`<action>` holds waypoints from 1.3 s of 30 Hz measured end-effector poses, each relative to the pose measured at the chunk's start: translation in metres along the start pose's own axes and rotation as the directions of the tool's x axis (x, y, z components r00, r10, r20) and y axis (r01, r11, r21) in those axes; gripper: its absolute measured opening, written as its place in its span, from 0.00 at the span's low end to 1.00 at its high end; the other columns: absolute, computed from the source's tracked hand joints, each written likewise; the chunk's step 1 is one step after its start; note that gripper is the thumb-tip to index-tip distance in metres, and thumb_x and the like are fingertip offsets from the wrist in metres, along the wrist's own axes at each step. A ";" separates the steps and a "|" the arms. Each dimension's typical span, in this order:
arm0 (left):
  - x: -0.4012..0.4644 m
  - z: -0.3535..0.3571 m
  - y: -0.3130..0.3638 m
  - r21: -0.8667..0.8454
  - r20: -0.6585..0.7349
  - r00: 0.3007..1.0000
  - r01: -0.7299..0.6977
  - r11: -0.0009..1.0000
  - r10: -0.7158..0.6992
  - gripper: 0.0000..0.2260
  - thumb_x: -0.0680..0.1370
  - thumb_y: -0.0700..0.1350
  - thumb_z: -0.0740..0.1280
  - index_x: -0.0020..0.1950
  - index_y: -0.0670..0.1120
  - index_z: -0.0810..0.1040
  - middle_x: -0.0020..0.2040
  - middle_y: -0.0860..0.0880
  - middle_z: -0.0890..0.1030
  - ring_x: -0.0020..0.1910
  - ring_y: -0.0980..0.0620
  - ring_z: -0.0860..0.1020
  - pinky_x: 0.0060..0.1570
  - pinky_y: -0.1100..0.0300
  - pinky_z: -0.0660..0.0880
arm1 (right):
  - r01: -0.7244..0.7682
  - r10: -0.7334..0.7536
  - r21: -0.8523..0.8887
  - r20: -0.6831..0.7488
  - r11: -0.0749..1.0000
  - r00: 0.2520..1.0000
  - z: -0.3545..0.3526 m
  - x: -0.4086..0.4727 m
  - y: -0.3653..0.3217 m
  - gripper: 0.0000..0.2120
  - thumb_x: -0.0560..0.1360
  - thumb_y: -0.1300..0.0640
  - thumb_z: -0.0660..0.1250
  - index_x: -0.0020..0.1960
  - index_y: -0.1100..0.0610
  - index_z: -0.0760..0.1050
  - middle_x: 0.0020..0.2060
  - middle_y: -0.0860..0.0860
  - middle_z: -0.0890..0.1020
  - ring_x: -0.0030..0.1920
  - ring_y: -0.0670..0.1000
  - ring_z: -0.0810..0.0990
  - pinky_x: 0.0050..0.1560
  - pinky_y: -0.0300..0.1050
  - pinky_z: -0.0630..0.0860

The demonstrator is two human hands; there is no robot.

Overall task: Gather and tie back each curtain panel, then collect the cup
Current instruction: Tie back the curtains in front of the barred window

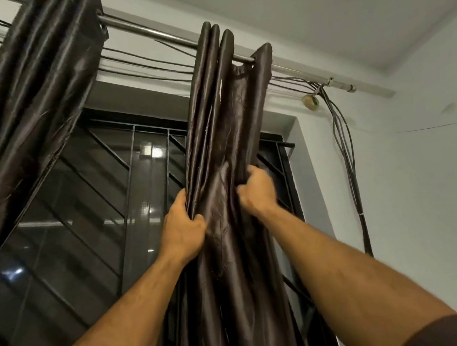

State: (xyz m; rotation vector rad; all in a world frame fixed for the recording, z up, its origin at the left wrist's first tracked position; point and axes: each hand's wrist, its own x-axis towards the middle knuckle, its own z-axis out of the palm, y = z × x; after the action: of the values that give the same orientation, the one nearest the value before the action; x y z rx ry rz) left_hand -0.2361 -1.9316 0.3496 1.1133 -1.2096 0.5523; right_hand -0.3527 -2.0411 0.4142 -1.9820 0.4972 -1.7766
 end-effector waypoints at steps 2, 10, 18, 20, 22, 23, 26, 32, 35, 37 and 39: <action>0.001 -0.003 -0.002 -0.004 -0.059 0.998 -0.004 1.000 0.004 0.26 0.76 0.31 0.62 0.69 0.55 0.74 0.49 0.63 0.80 0.44 0.74 0.78 0.43 0.80 0.71 | 0.144 -0.140 -0.070 0.060 0.987 0.988 0.017 -0.011 -0.027 0.21 0.75 0.66 0.63 0.65 0.53 0.80 0.56 0.56 0.85 0.58 0.60 0.83 0.60 0.54 0.80; 0.000 -0.040 -0.004 -0.039 -0.208 0.975 -0.085 0.996 0.075 0.24 0.75 0.30 0.63 0.68 0.49 0.76 0.49 0.58 0.82 0.45 0.72 0.79 0.40 0.79 0.72 | 0.329 -0.326 0.027 0.229 0.944 0.917 0.069 -0.028 -0.097 0.20 0.77 0.67 0.65 0.68 0.58 0.79 0.61 0.56 0.84 0.62 0.57 0.82 0.64 0.53 0.79; -0.029 -0.033 -0.006 -0.145 -0.072 0.996 -0.058 0.988 0.048 0.17 0.75 0.34 0.67 0.58 0.51 0.83 0.46 0.54 0.87 0.46 0.62 0.84 0.45 0.66 0.78 | 0.094 -0.186 0.402 0.195 0.911 0.963 0.054 -0.065 -0.035 0.16 0.83 0.46 0.66 0.48 0.58 0.84 0.41 0.50 0.86 0.44 0.48 0.85 0.49 0.45 0.81; -0.039 -0.028 -0.004 -0.311 0.014 0.996 0.091 0.946 -0.091 0.09 0.75 0.44 0.67 0.50 0.46 0.87 0.46 0.46 0.88 0.49 0.51 0.86 0.49 0.52 0.81 | 0.029 -0.137 0.407 0.239 0.913 0.961 0.044 -0.078 -0.016 0.20 0.78 0.36 0.68 0.44 0.53 0.83 0.40 0.47 0.86 0.44 0.45 0.85 0.47 0.40 0.80; -0.049 -0.025 -0.007 -0.423 0.096 0.955 0.295 0.857 -0.281 0.14 0.76 0.50 0.63 0.41 0.48 0.87 0.43 0.48 0.88 0.46 0.51 0.86 0.45 0.49 0.79 | 0.037 -0.131 0.348 0.250 0.937 0.959 0.035 -0.090 0.004 0.16 0.76 0.40 0.73 0.50 0.53 0.82 0.45 0.46 0.86 0.45 0.42 0.84 0.46 0.36 0.76; -0.055 -0.025 -0.012 -0.454 0.134 0.931 0.363 0.814 -0.340 0.15 0.78 0.50 0.62 0.38 0.49 0.86 0.40 0.51 0.87 0.45 0.52 0.85 0.45 0.51 0.78 | 0.052 -0.130 0.298 0.247 0.953 0.960 0.031 -0.096 0.013 0.17 0.76 0.44 0.75 0.56 0.54 0.80 0.49 0.47 0.85 0.47 0.42 0.83 0.45 0.35 0.76; -0.076 -0.023 -0.026 -0.389 0.206 0.887 0.462 0.797 -0.413 0.12 0.82 0.43 0.62 0.45 0.45 0.85 0.42 0.50 0.87 0.49 0.50 0.84 0.45 0.50 0.81 | 0.100 -0.147 0.205 0.226 0.974 0.963 0.022 -0.114 0.035 0.21 0.77 0.54 0.75 0.66 0.57 0.74 0.59 0.51 0.83 0.57 0.49 0.82 0.58 0.44 0.80; -0.137 -0.008 -0.051 -0.251 0.195 0.889 0.453 0.856 -0.413 0.06 0.79 0.44 0.73 0.50 0.43 0.86 0.49 0.42 0.86 0.52 0.44 0.85 0.52 0.43 0.84 | 0.124 -0.157 0.181 0.186 0.976 0.970 0.005 -0.151 0.062 0.20 0.80 0.56 0.71 0.70 0.55 0.71 0.59 0.47 0.82 0.60 0.45 0.82 0.66 0.52 0.78; -0.156 -0.002 -0.058 -0.302 0.129 0.898 0.439 0.846 -0.420 0.06 0.77 0.47 0.75 0.45 0.44 0.87 0.44 0.44 0.87 0.50 0.45 0.86 0.53 0.38 0.82 | 0.132 -0.156 0.170 0.139 0.977 0.978 0.003 -0.167 0.071 0.25 0.80 0.59 0.71 0.74 0.54 0.66 0.63 0.47 0.81 0.63 0.45 0.80 0.68 0.52 0.77; -0.160 -0.001 -0.061 -0.319 0.093 0.914 0.402 0.858 -0.394 0.06 0.77 0.46 0.75 0.44 0.45 0.87 0.42 0.46 0.87 0.46 0.46 0.86 0.54 0.37 0.82 | 0.214 -0.225 0.126 0.083 0.969 0.971 0.003 -0.178 0.074 0.33 0.80 0.59 0.71 0.79 0.51 0.59 0.72 0.49 0.75 0.68 0.40 0.76 0.71 0.43 0.73; -0.159 -0.001 -0.061 -0.350 0.075 0.927 0.370 0.861 -0.368 0.08 0.76 0.49 0.76 0.45 0.44 0.87 0.42 0.45 0.88 0.47 0.42 0.86 0.55 0.36 0.81 | 0.357 -0.356 -0.006 0.043 0.934 0.933 0.004 -0.186 0.075 0.34 0.80 0.61 0.70 0.81 0.49 0.58 0.77 0.50 0.67 0.65 0.28 0.71 0.64 0.27 0.71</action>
State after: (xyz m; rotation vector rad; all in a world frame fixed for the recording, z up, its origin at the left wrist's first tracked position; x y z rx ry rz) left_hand -0.2355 -1.9226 0.1796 0.9954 -1.0137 0.0271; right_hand -0.3685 -2.0050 0.2172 -2.2240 0.1383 -1.9371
